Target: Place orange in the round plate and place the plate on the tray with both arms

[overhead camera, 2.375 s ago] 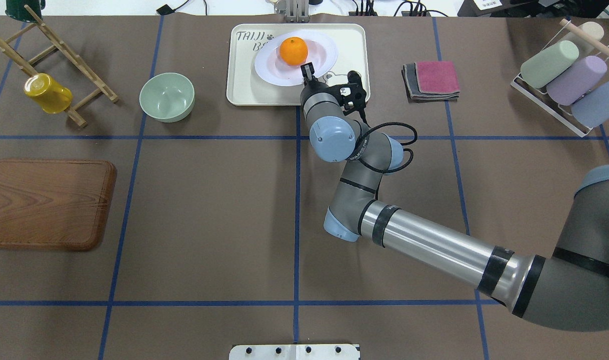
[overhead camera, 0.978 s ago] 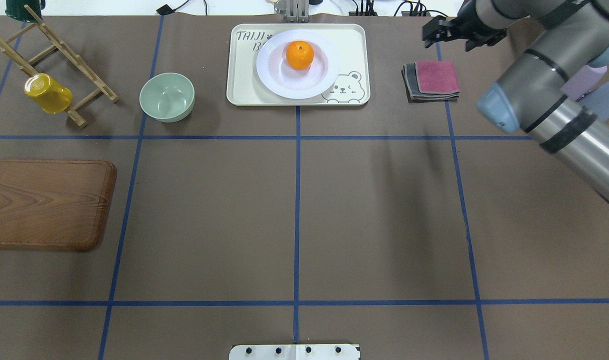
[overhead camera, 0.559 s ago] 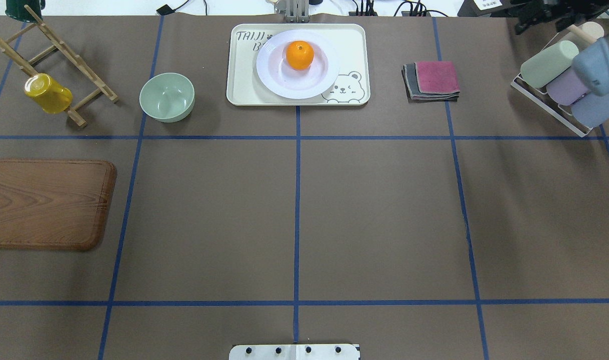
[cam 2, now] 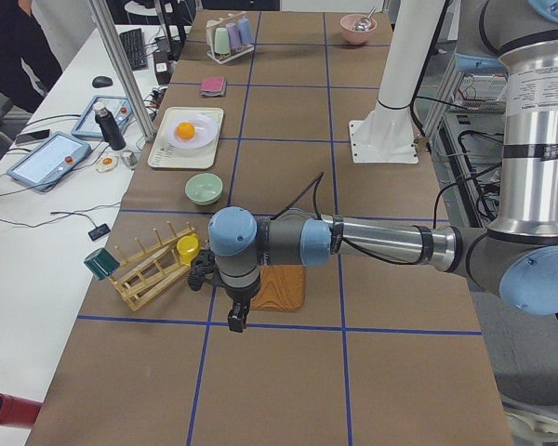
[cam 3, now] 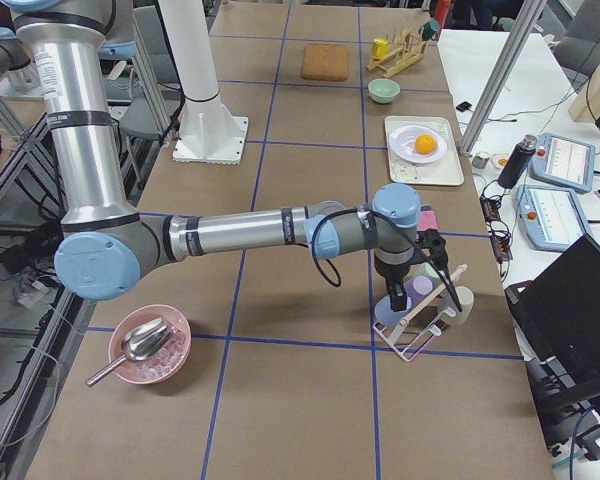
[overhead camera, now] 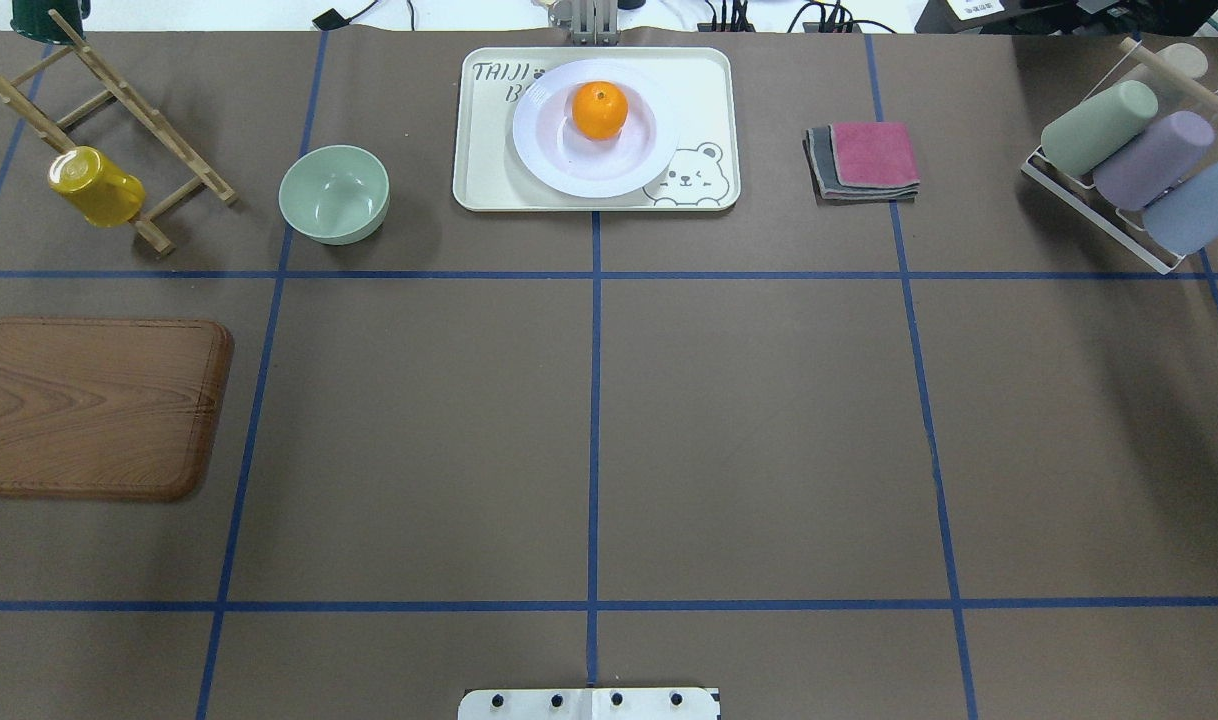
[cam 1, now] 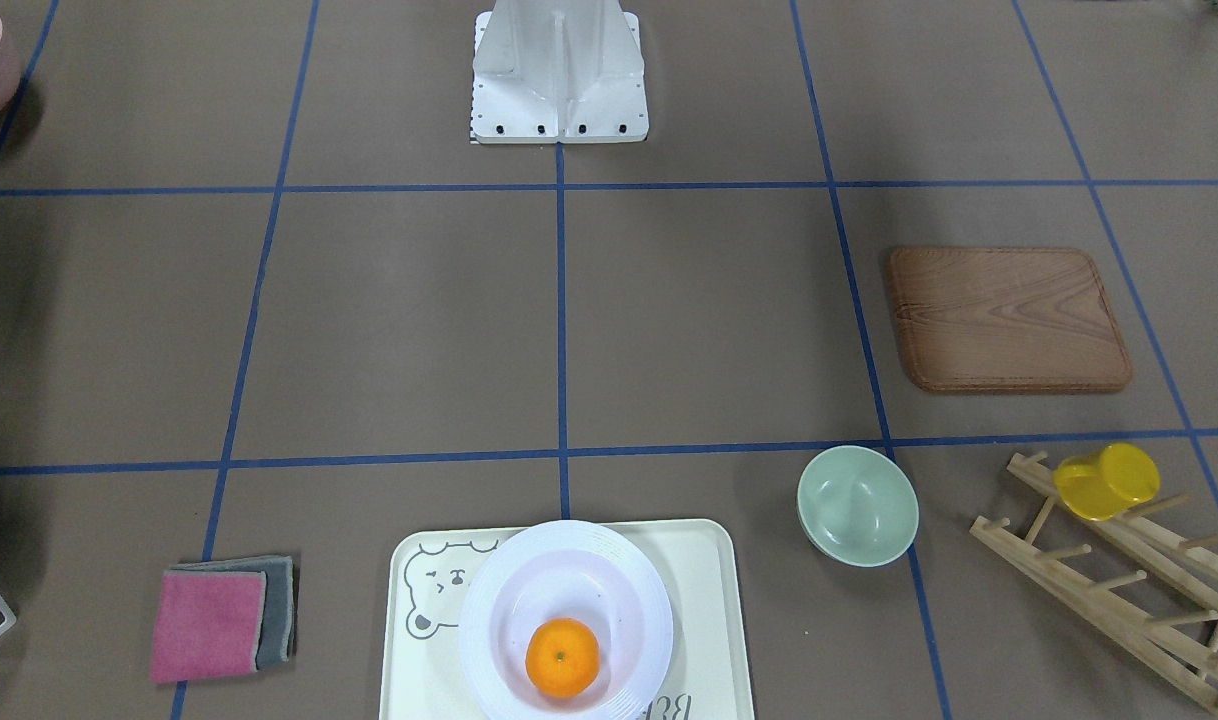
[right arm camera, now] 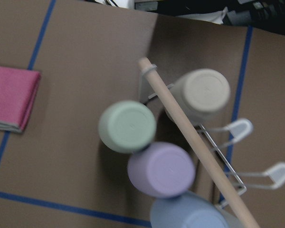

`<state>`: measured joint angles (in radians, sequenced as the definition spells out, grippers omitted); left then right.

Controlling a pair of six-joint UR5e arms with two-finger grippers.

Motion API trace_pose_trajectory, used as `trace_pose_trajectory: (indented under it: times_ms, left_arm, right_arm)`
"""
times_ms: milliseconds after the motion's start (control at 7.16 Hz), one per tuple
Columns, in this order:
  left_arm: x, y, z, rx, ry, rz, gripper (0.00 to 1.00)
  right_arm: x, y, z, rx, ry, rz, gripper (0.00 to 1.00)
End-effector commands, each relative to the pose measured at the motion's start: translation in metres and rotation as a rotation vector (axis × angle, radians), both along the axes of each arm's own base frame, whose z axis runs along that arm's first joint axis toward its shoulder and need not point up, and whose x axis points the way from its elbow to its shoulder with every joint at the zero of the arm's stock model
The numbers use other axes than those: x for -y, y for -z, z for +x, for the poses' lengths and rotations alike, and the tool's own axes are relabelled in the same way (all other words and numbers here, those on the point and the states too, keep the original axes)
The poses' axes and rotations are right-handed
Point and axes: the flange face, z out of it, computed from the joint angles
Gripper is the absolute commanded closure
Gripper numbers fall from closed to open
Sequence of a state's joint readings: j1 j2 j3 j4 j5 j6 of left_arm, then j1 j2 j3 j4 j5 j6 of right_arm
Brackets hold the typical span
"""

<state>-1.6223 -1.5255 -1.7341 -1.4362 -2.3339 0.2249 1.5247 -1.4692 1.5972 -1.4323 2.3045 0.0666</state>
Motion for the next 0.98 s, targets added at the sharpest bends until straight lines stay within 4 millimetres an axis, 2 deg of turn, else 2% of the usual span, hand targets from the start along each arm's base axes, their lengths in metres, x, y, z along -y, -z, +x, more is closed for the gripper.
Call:
trace_pose_trajectory:
  times_ms: [0, 419, 699, 838]
  left_arm:
    - [-0.006, 0.023, 0.001, -0.005, 0.000, 0.041, 0.01]
    - [-0.017, 0.011, 0.000, -0.012, 0.007, 0.012, 0.01]
    - [-0.016, 0.013, 0.000, 0.000, 0.007, 0.022, 0.01]
    - [-0.017, 0.006, 0.000, 0.003, 0.005, 0.008, 0.01]
  right_arm:
    - [-0.057, -0.036, 0.015, -0.012, -0.003, -0.046, 0.00]
    - [-0.065, -0.035, 0.015, -0.015, 0.016, -0.028, 0.00]
    - [-0.065, -0.039, 0.014, -0.014, 0.017, -0.032, 0.00]
    - [-0.065, -0.039, 0.014, -0.014, 0.016, -0.031, 0.00]
